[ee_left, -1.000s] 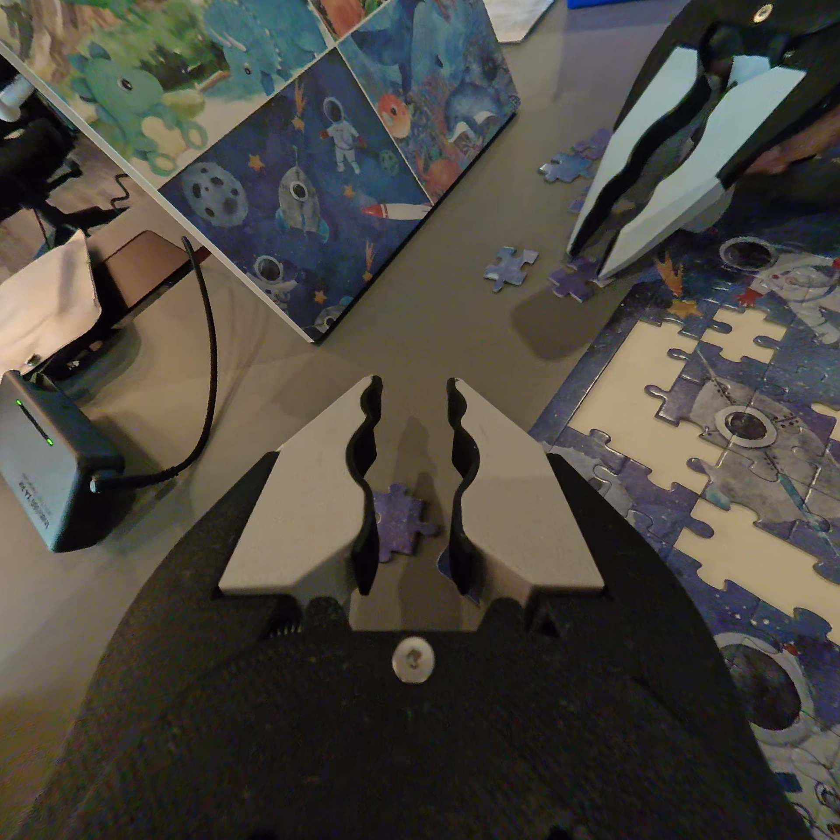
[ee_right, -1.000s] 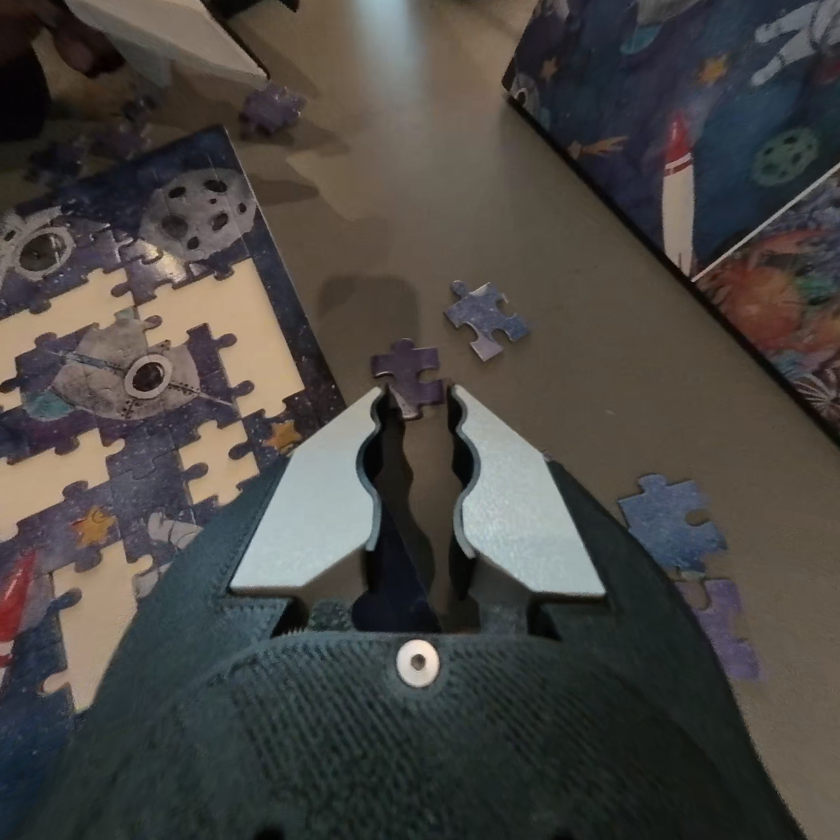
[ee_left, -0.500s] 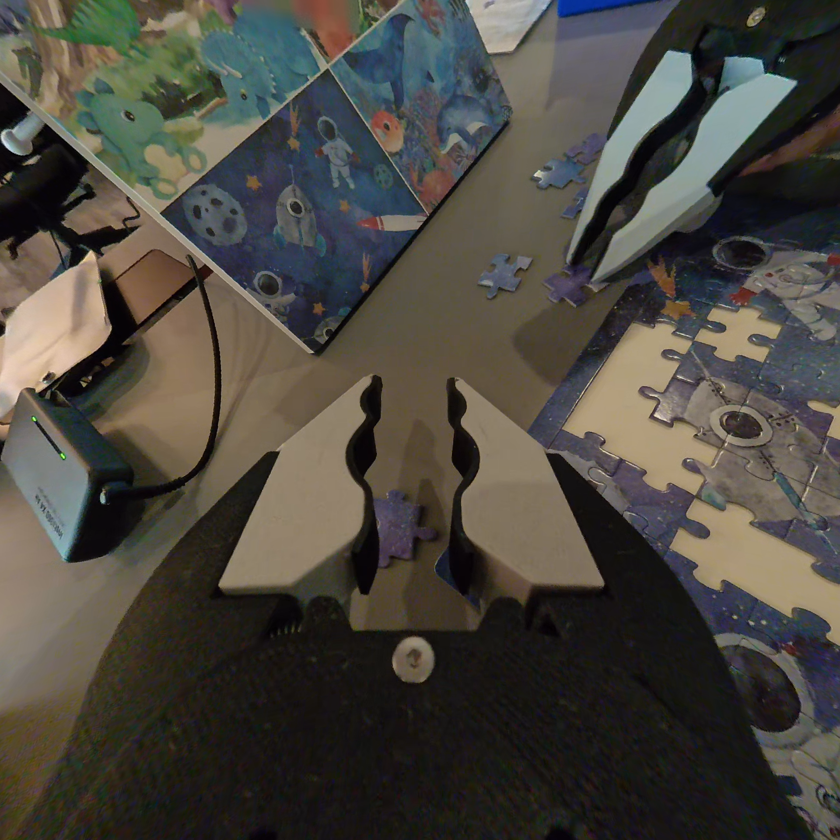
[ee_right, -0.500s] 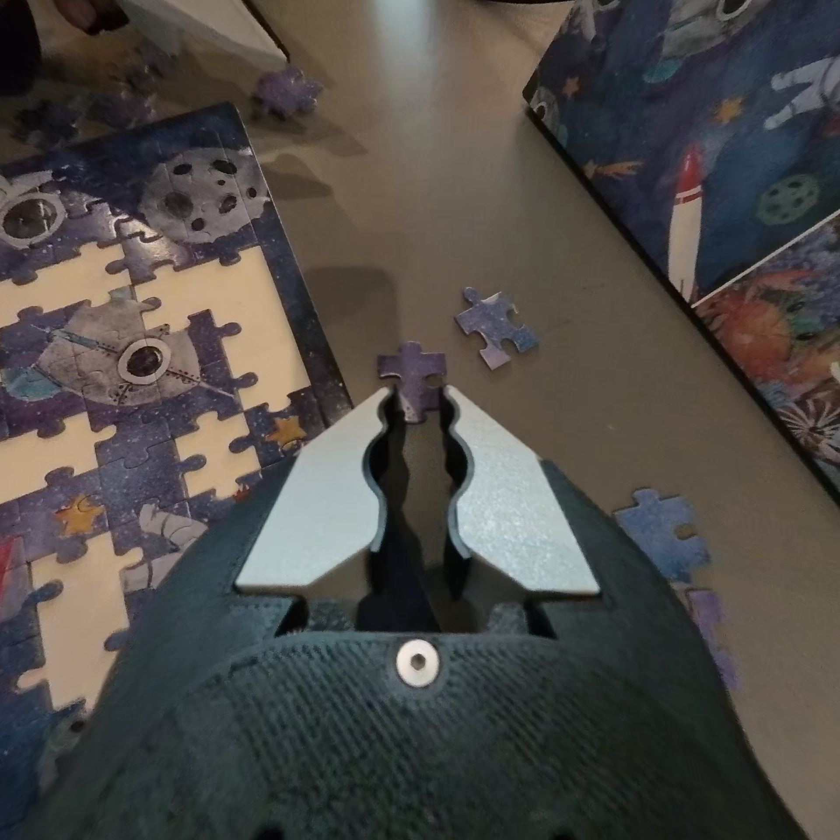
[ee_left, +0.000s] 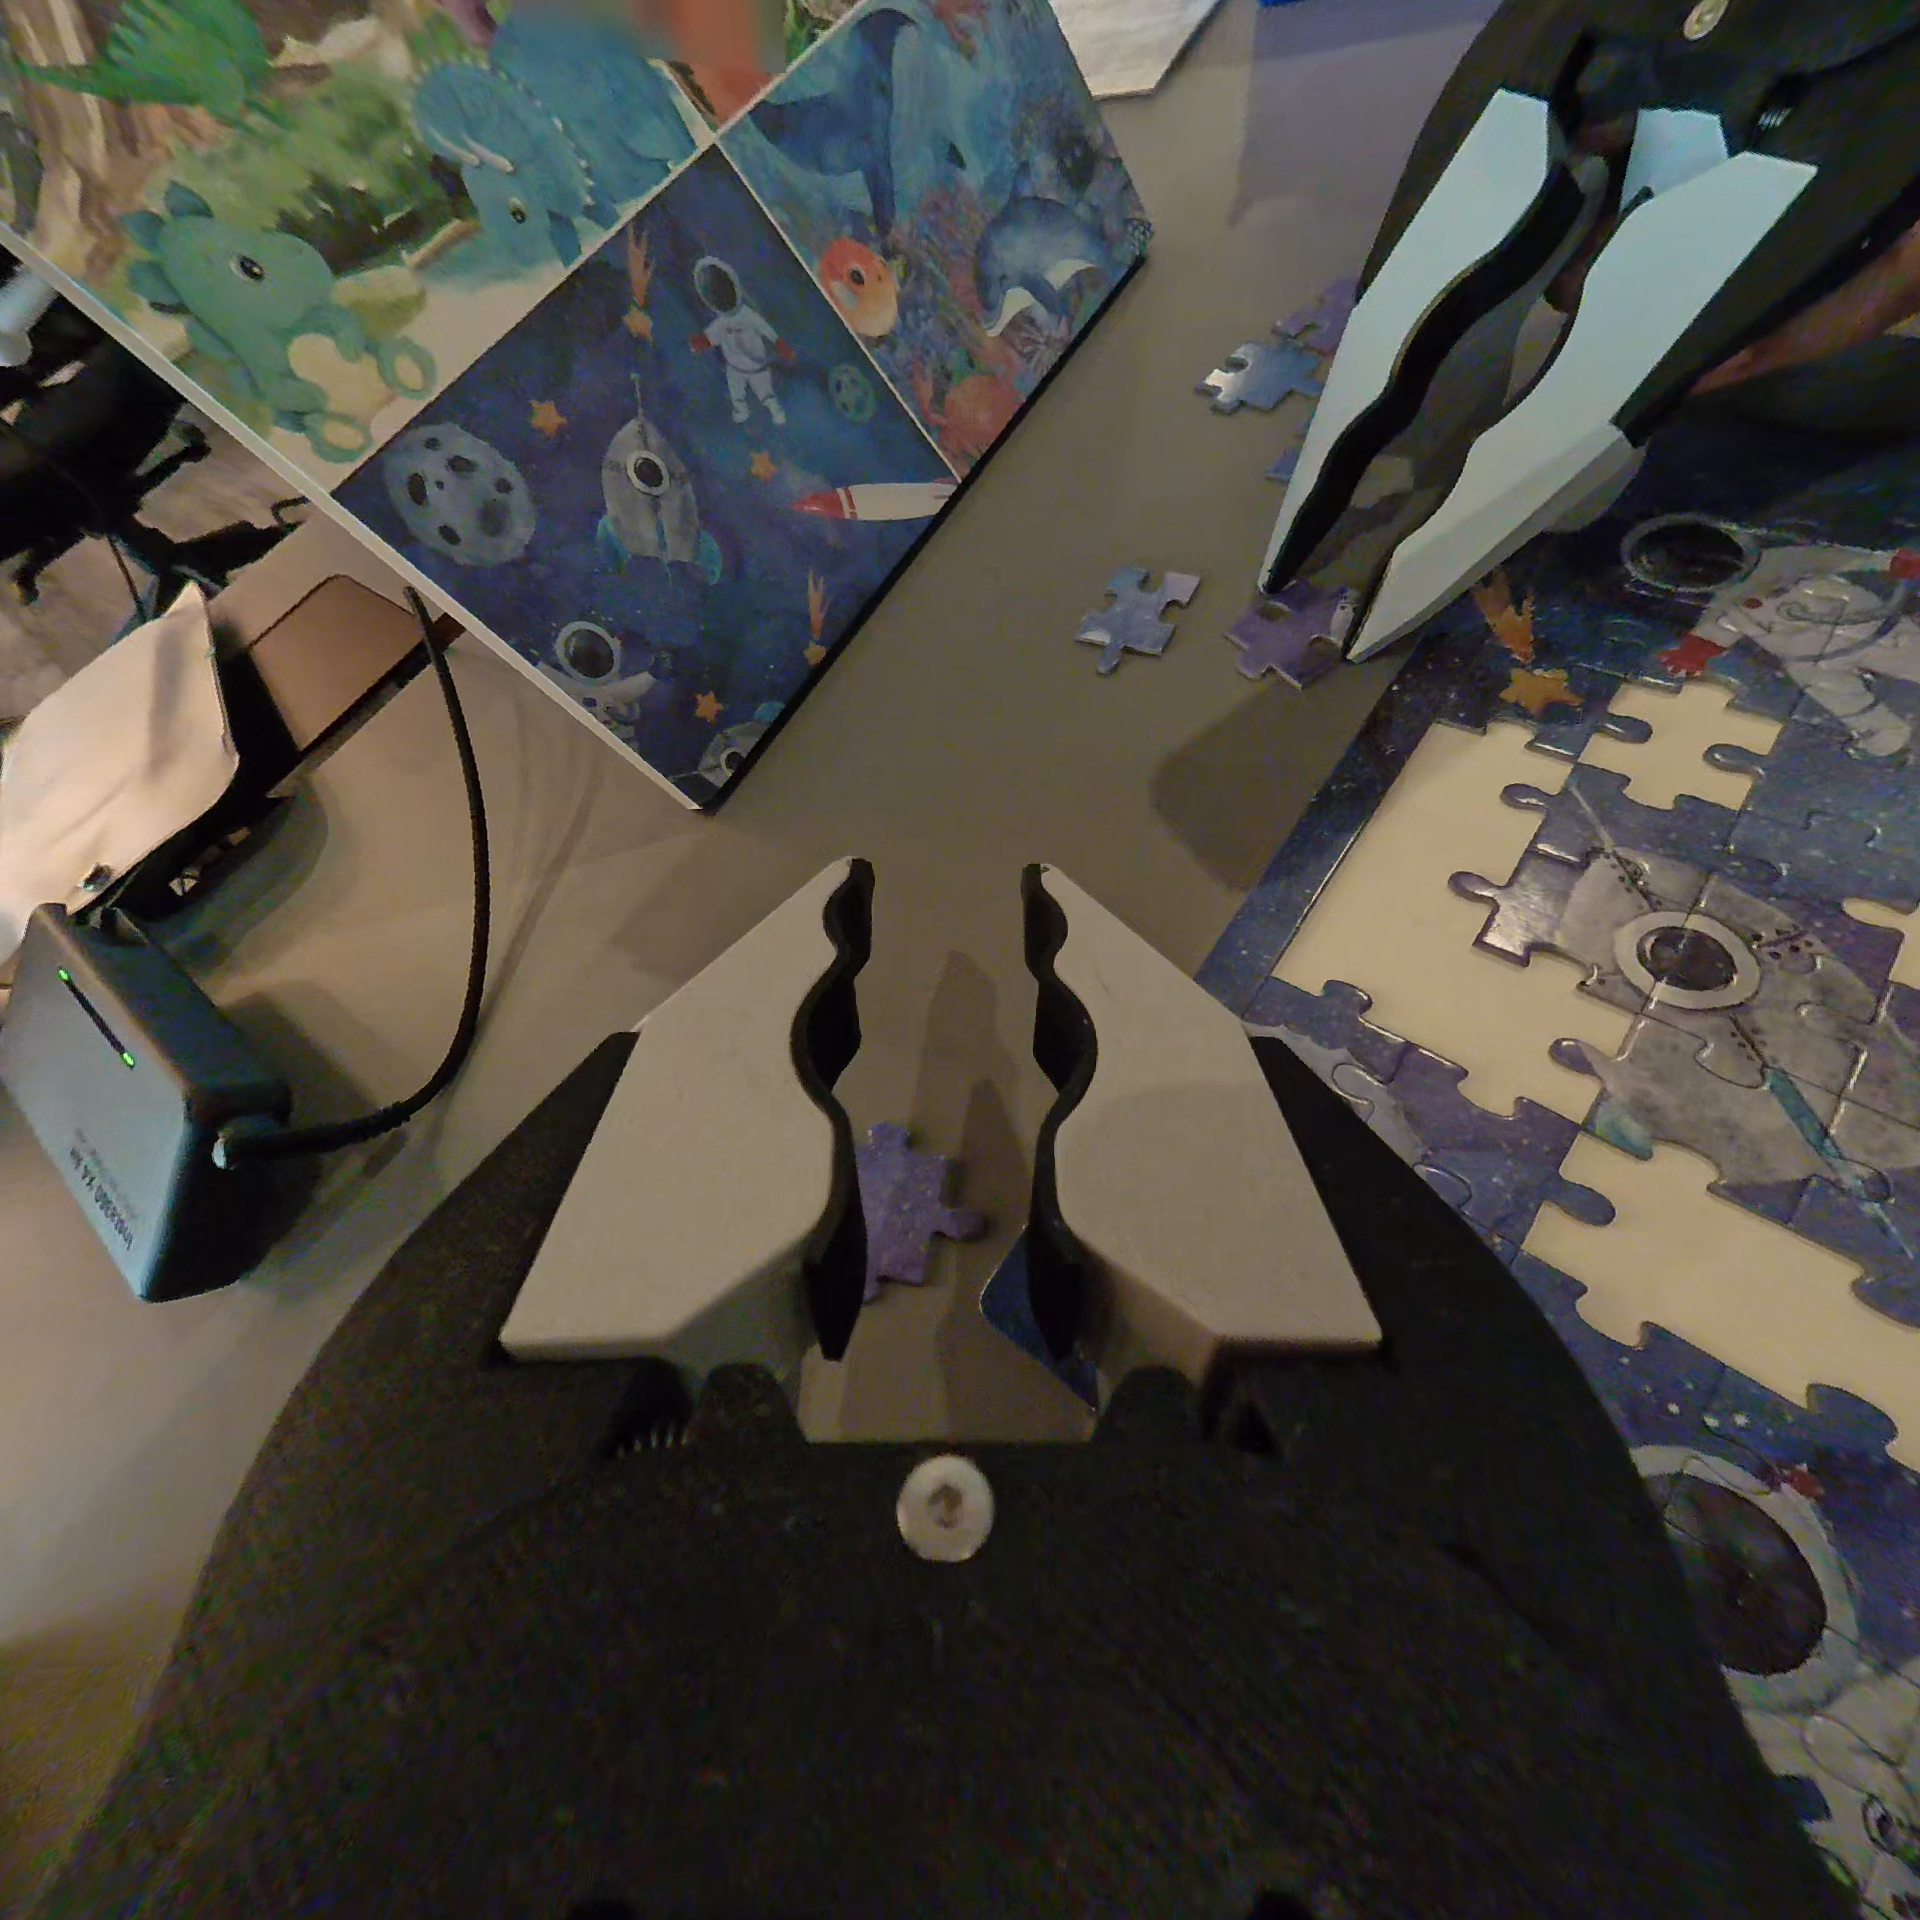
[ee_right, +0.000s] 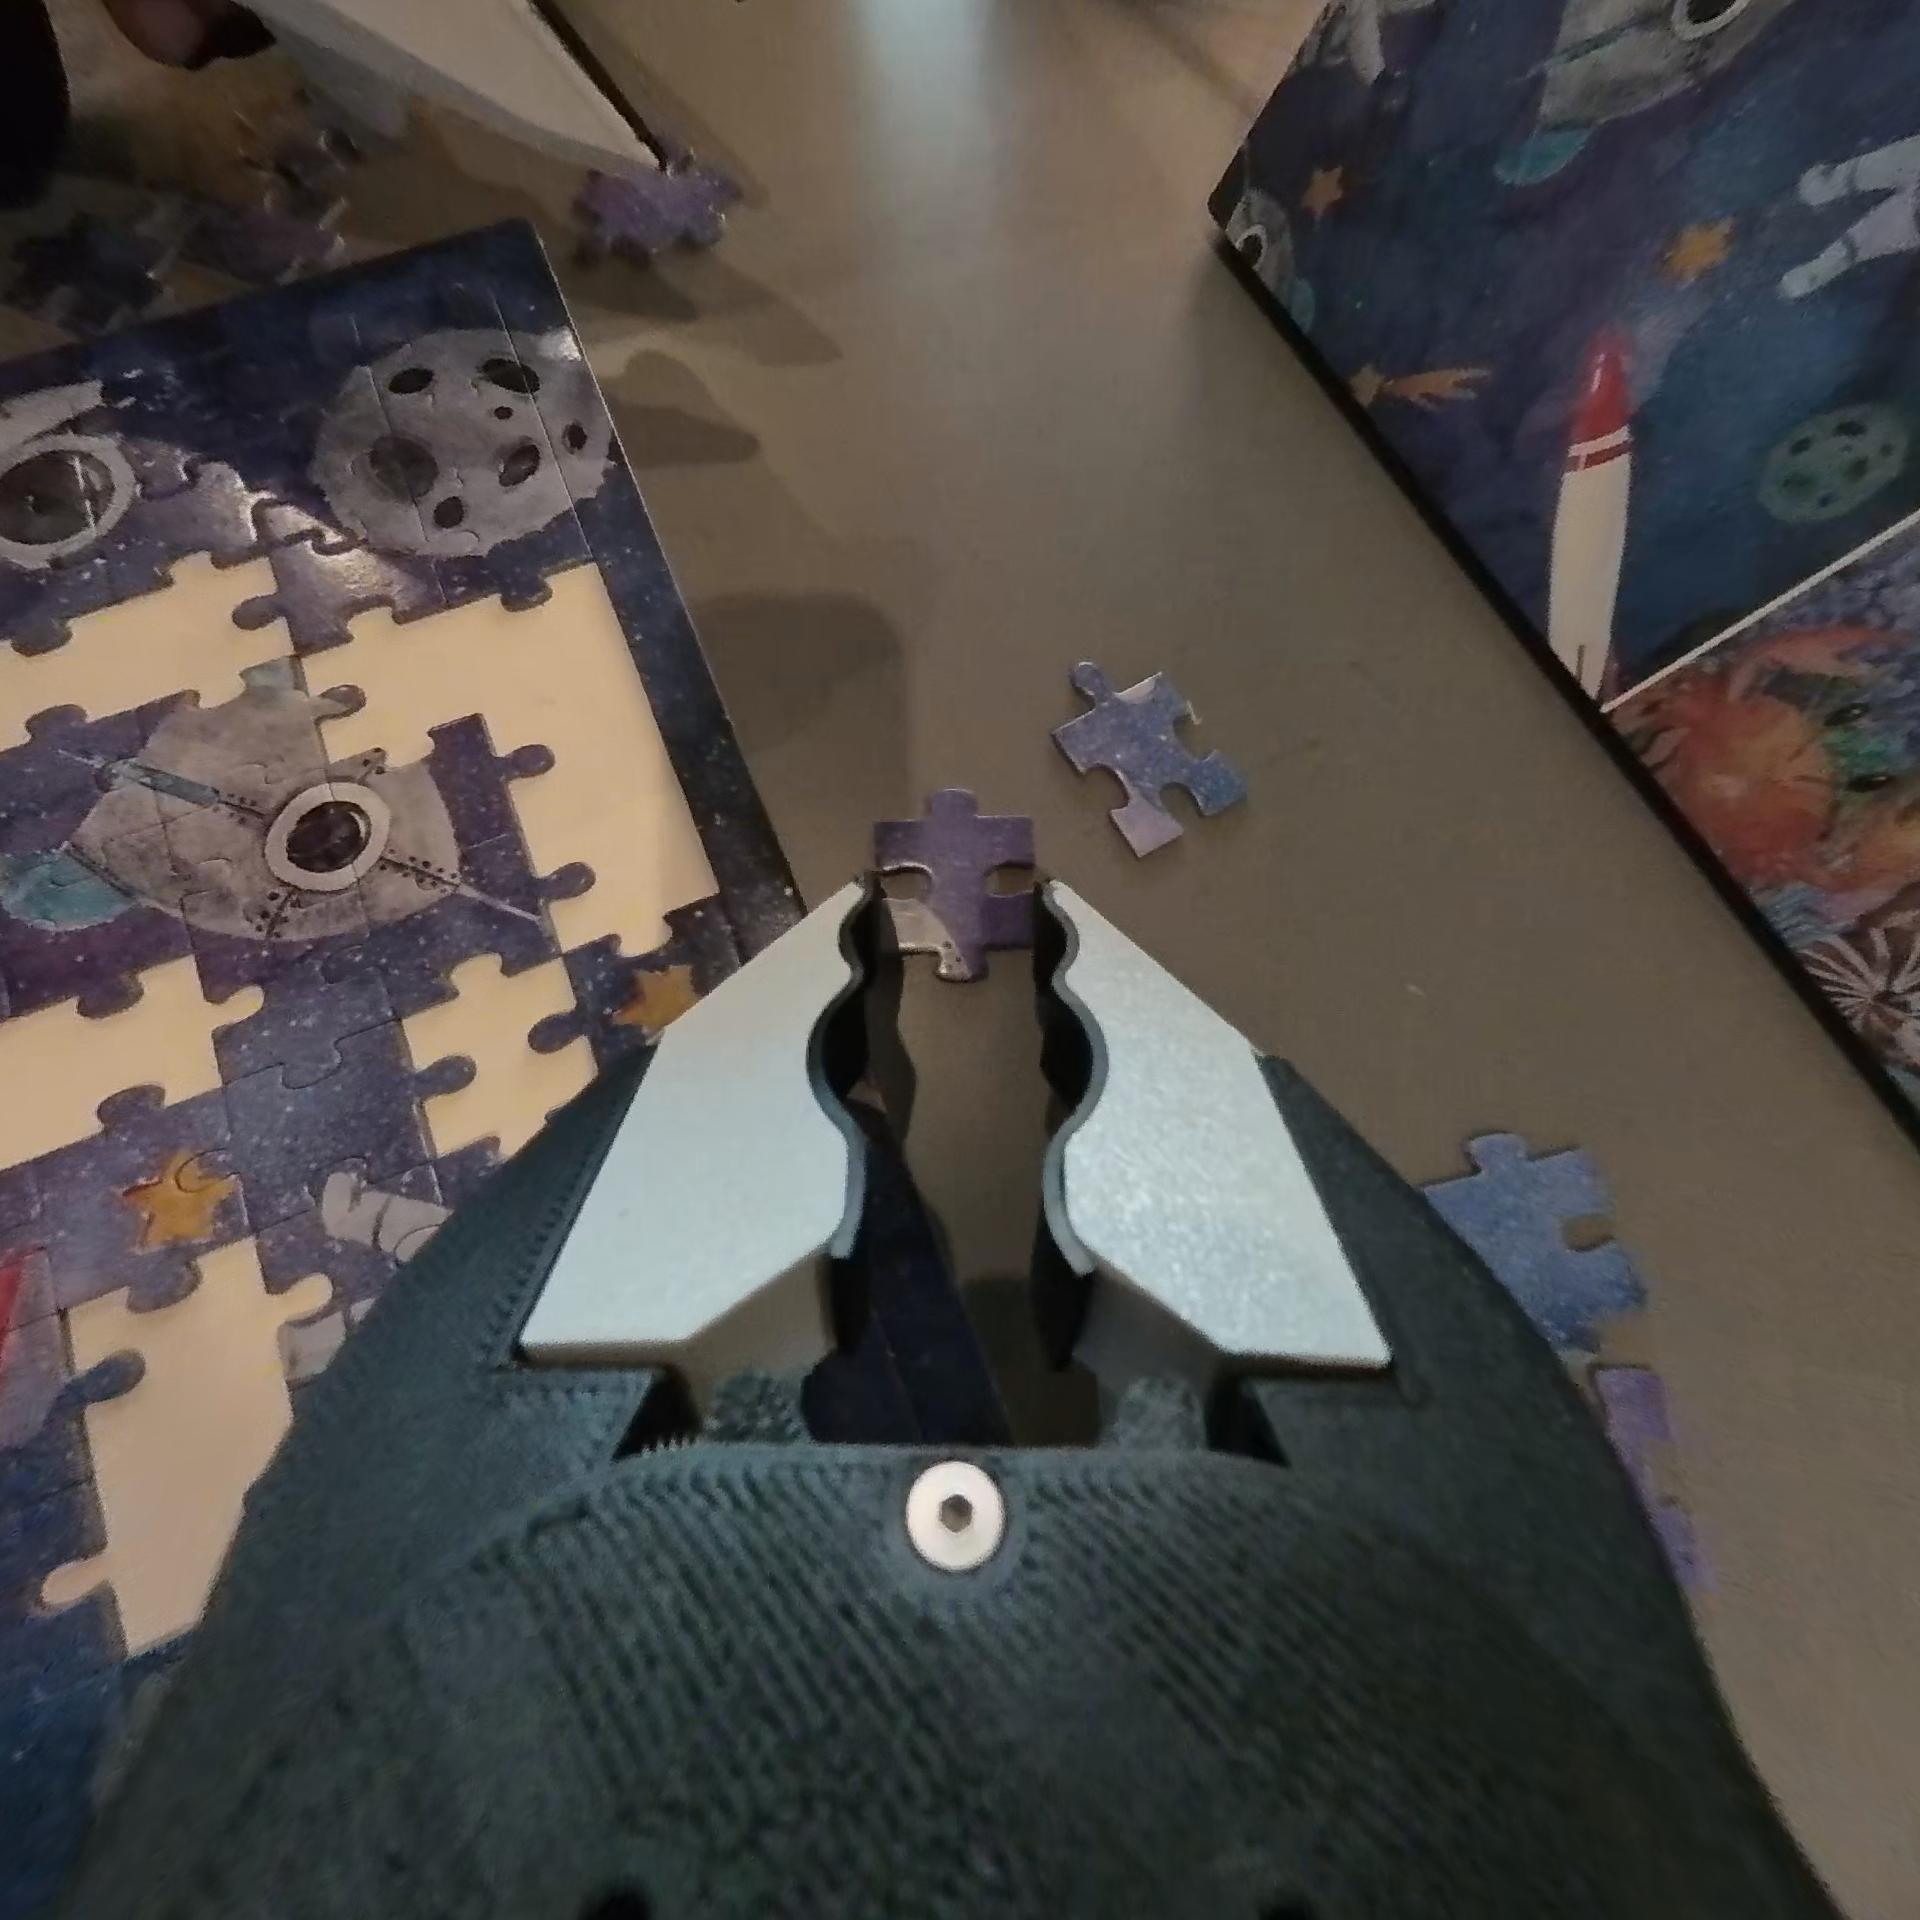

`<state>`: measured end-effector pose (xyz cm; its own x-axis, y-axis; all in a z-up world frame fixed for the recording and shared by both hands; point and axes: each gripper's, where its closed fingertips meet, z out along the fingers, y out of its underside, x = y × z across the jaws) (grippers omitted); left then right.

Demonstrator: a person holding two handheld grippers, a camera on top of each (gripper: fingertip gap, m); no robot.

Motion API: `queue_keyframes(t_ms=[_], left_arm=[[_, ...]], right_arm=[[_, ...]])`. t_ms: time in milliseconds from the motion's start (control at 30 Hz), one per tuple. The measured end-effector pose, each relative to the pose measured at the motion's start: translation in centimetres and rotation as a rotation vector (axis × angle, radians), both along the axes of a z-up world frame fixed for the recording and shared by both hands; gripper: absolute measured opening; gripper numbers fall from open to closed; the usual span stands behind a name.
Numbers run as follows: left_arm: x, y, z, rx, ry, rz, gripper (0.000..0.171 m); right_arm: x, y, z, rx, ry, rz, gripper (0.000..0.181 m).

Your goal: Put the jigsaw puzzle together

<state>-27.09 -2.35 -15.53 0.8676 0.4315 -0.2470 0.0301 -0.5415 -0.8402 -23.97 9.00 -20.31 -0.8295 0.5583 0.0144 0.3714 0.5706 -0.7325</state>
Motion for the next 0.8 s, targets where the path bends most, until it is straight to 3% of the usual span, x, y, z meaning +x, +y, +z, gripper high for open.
queue_keyframes(t_ms=[67, 100, 167, 267, 367, 467, 567, 633, 667, 700, 800], left_arm=[[0.0, 0.0, 0.1, 0.001, 0.002, 0.001, 0.027], [0.0, 0.0, 0.1, 0.002, 0.003, 0.001, 0.027], [0.0, 0.0, 0.2, 0.003, 0.005, 0.001, 0.027], [0.0, 0.0, 0.2, 0.001, 0.008, 0.001, 0.027], [0.1, 0.0, 0.2, -0.001, 0.011, -0.001, 0.027], [0.0, 0.0, 0.1, -0.004, 0.010, 0.000, 0.027], [0.0, 0.1, -0.2, -0.003, -0.004, -0.001, 0.027], [0.0, 0.1, -0.3, -0.007, -0.008, -0.004, 0.027], [0.1, 0.1, -0.3, -0.009, -0.006, -0.005, 0.027], [0.1, 0.2, -0.3, -0.012, -0.005, -0.007, 0.027], [0.2, 0.2, -0.3, -0.022, 0.008, -0.008, 0.028]], right_arm=[[0.0, 0.0, 0.1, 0.011, 0.015, 0.005, 0.026], [0.3, -0.2, 0.2, 0.011, 0.023, 0.025, 0.000], [0.3, -0.4, 0.6, 0.010, 0.057, 0.038, 0.000], [-0.1, 0.1, 0.2, 0.079, 0.073, 0.003, 0.030], [-0.8, 0.5, 0.7, 0.077, 0.107, -0.029, 0.033], [-2.3, 1.2, 1.1, 0.038, 0.136, -0.069, 0.048], [-3.2, 2.0, 0.2, 0.076, 0.033, -0.089, 0.056], [-2.8, 1.4, -0.1, 0.016, -0.056, -0.079, 0.061], [-2.7, 1.3, 0.0, -0.007, -0.060, -0.079, 0.058], [-2.7, 1.6, 0.0, -0.003, -0.043, -0.085, 0.035], [-2.5, 1.8, 0.0, 0.006, -0.033, -0.090, 0.030]])
